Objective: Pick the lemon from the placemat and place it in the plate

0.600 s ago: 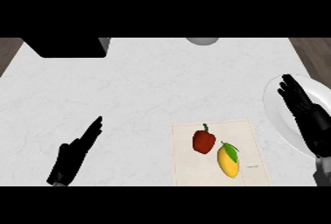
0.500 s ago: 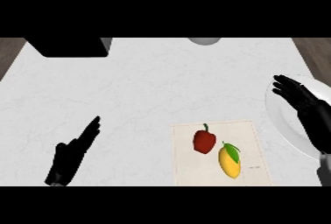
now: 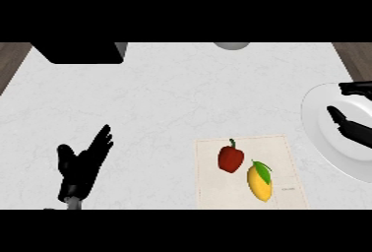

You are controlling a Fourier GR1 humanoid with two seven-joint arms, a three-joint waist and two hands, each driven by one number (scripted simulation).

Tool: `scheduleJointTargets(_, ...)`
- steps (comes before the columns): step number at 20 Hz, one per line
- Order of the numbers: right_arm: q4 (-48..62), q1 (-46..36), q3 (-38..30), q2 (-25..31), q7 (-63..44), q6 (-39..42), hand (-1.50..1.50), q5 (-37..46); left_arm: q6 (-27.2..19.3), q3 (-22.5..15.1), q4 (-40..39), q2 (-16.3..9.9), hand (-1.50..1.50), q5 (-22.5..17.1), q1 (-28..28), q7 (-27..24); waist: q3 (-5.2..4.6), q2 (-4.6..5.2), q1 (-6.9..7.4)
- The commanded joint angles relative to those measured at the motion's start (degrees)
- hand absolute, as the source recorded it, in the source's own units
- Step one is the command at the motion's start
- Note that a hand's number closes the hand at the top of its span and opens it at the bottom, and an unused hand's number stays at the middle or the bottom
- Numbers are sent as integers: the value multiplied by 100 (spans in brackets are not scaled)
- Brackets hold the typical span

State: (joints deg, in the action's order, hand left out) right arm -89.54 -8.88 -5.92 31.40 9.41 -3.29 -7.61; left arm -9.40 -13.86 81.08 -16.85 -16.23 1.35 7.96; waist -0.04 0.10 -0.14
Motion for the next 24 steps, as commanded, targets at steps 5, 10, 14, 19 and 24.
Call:
scheduleJointTargets(5,585,696,-624,-240,1826,916,-150,-353,-3,58,378,219,0,77,169,292,6,-15,14)
scheduleJointTargets(10,7,1052,-401,500,1223,1215,-150,285,-40,218,55,297,0,87,-92,330,0,-21,-18)
scheduleJointTargets(14,-375,986,84,1294,371,1689,-150,872,-119,85,118,369,0,239,6,179,-8,-25,37)
scheduleJointTargets(19,-1504,1101,768,1155,-770,1676,-150,1467,112,250,41,258,0,154,-13,144,-5,-21,8)
scheduleJointTargets(24,-1794,1044,1354,873,-1610,1653,-150,2295,237,362,-254,364,0,133,-277,159,-1,-7,13)
